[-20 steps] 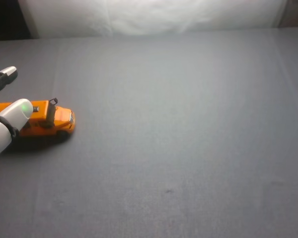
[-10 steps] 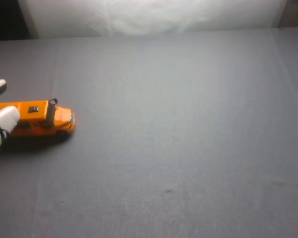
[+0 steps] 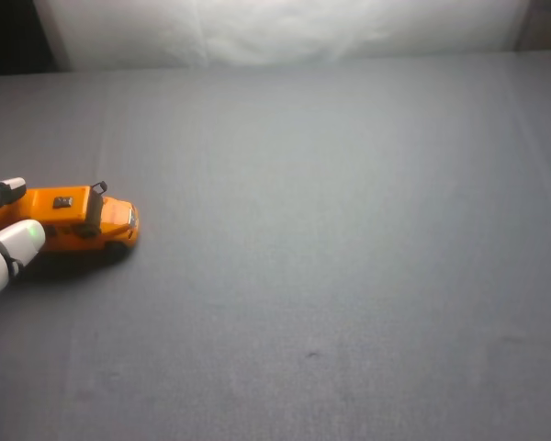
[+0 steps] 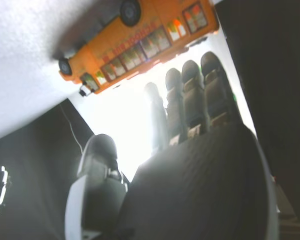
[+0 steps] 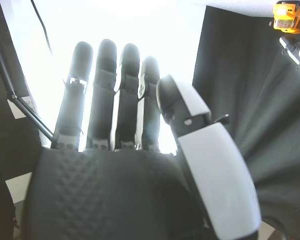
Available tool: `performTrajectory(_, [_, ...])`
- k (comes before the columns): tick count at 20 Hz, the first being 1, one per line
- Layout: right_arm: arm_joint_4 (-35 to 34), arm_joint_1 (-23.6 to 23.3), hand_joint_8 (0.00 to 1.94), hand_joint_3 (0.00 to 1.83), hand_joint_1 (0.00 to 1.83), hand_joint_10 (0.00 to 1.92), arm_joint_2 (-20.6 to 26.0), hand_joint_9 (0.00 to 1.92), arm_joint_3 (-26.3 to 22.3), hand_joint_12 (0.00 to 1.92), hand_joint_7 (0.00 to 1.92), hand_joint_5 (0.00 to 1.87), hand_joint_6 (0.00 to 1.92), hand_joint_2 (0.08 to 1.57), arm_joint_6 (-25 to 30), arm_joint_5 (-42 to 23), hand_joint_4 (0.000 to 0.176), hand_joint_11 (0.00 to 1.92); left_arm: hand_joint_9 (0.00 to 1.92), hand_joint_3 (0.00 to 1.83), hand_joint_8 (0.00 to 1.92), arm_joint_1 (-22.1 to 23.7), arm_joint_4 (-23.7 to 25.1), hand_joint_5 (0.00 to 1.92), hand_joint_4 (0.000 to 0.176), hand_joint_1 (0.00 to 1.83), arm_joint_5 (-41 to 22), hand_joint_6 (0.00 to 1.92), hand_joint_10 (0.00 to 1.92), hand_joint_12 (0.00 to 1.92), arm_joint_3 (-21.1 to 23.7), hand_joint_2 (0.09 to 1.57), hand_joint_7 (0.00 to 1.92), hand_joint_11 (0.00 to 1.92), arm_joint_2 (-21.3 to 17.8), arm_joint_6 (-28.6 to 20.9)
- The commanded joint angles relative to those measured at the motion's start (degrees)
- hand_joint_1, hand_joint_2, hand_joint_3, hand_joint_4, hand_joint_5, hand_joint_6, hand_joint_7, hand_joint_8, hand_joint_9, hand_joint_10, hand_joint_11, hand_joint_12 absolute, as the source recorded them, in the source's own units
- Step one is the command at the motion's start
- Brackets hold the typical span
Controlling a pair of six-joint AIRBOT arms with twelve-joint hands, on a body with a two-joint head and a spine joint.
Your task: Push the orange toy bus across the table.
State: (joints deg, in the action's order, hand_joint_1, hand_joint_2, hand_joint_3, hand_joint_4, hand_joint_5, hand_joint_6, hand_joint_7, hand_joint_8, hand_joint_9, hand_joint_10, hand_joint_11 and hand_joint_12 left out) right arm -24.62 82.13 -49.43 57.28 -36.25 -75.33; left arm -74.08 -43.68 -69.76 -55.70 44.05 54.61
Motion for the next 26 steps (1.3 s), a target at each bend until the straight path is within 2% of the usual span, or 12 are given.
performTrajectory(1, [-0.73, 0.09, 0.0, 0.0, 0.81, 0.0, 0.06, 0.64, 0.44, 1.02, 0.69, 0.66, 0.0, 1.46, 0.33, -6.97, 0.0, 0.2, 0.26, 0.0, 0.0, 0.27, 1.31, 0.4, 0.111, 0.0, -6.4, 0.0, 0.01, 0.09, -0.3, 1.35, 0.32, 0.2, -0.29, 0.04])
performTrajectory(4, [-0.73, 0.09, 0.0, 0.0, 0.83, 0.01, 0.05, 0.69, 0.44, 1.1, 0.72, 0.67, 0.0, 1.47, 0.47, -6.97, 0.0, 0.23, 0.27, 0.0, 0.0, 0.28, 1.37, 0.39, 0.108, 0.0, -6.44, 0.0, 0.01, 0.09, -0.26, 1.33, 0.32, 0.22, 0.0, 0.04])
performTrajectory(5, [-0.73, 0.09, 0.0, 0.0, 0.84, 0.01, 0.05, 0.71, 0.44, 1.14, 0.74, 0.68, 0.0, 1.46, 0.58, -6.98, 0.0, 0.23, 0.27, 0.0, 0.0, 0.28, 1.6, 0.39, 0.111, 0.0, -6.32, 0.0, 0.01, 0.1, -0.27, 1.33, 0.32, 0.23, 0.22, 0.04])
performTrajectory(6, [-0.73, 0.09, 0.01, 0.0, 0.88, 0.04, 0.05, 0.8, 0.46, 1.33, 0.81, 0.68, 0.0, 1.46, 0.61, -6.98, 0.0, 0.26, 0.32, 0.0, 0.01, 0.3, 1.92, 0.39, 0.124, 0.0, -6.07, 0.0, 0.03, 0.11, -0.3, 1.32, 0.33, 0.27, 0.47, 0.04])
performTrajectory(7, [-0.73, 0.08, 0.01, 0.0, 0.85, 0.03, 0.05, 0.81, 0.47, 1.38, 0.81, 0.68, 0.0, 1.46, 0.65, -6.98, 0.0, 0.26, 0.34, 0.0, 0.01, 0.32, 2.11, 0.38, 0.127, 0.0, -5.93, 0.0, 0.03, 0.11, -0.34, 1.34, 0.33, 0.27, 0.6, 0.04])
performTrajectory(9, [-0.73, 0.08, 0.0, 0.0, 0.81, 0.0, 0.04, 0.66, 0.52, 1.11, 0.72, 0.68, 0.01, 1.48, 0.76, -6.98, 0.0, 0.19, 0.37, 0.0, 0.01, 0.4, 2.51, 0.39, 0.131, 0.0, -5.48, 0.0, 0.01, 0.12, -0.48, 1.33, 0.36, 0.28, 1.01, 0.04])
performTrajectory(10, [-0.73, 0.08, 0.0, 0.0, 0.79, 0.0, 0.04, 0.62, 0.55, 1.02, 0.69, 0.68, 0.0, 1.48, 0.85, -6.98, 0.0, 0.18, 0.35, 0.0, 0.0, 0.41, 2.59, 0.38, 0.122, 0.0, -5.38, 0.0, 0.0, 0.11, -0.48, 1.33, 0.35, 0.25, 1.23, 0.03])
performTrajectory(13, [-0.73, 0.08, 0.0, 0.0, 0.75, 0.0, 0.04, 0.63, 0.59, 0.95, 0.69, 0.69, 0.0, 1.48, 1.04, -6.98, 0.0, 0.22, 0.26, 0.0, 0.0, 0.41, 2.98, 0.37, 0.106, 0.0, -5.08, 0.0, 0.0, 0.07, -0.46, 1.31, 0.33, 0.17, 1.56, 0.03])
performTrajectory(15, [-0.73, 0.08, 0.0, 0.0, 0.73, 0.0, 0.04, 0.62, 0.63, 0.93, 0.69, 0.69, 0.0, 1.48, 1.07, -6.98, 0.0, 0.2, 0.28, 0.0, 0.0, 0.46, 3.34, 0.38, 0.093, 0.0, -4.85, 0.01, 0.01, 0.09, -0.47, 1.32, 0.34, 0.2, 1.81, 0.03])
performTrajectory(18, [-0.73, 0.07, 0.0, 0.0, 0.76, 0.01, 0.02, 0.66, 0.63, 1.05, 0.71, 0.69, 0.0, 1.47, 1.09, -6.98, 0.0, 0.21, 0.3, 0.0, 0.0, 0.63, 3.91, 0.39, 0.104, 0.0, -4.68, 0.01, 0.02, 0.1, -0.48, 1.32, 0.34, 0.23, 2.11, 0.02])
performTrajectory(19, [-0.73, 0.07, 0.0, 0.0, 0.75, 0.0, 0.02, 0.65, 0.63, 1.04, 0.71, 0.7, 0.0, 1.48, 1.09, -6.98, 0.0, 0.19, 0.32, 0.01, 0.0, 0.66, 4.03, 0.39, 0.095, 0.0, -4.68, 0.01, 0.02, 0.11, -0.48, 1.34, 0.34, 0.24, 2.2, 0.02])
performTrajectory(26, [-0.74, 0.07, 0.0, 0.0, 0.83, 0.01, -0.07, 0.7, 0.73, 1.04, 0.74, 0.7, 0.0, 1.47, 1.1, -6.98, 0.0, 0.26, 0.36, 0.01, 0.01, 1.39, 4.78, 0.42, 0.084, 0.0, -4.26, 0.01, 0.02, 0.13, -0.82, 1.37, 0.37, 0.25, 3.38, 0.02])
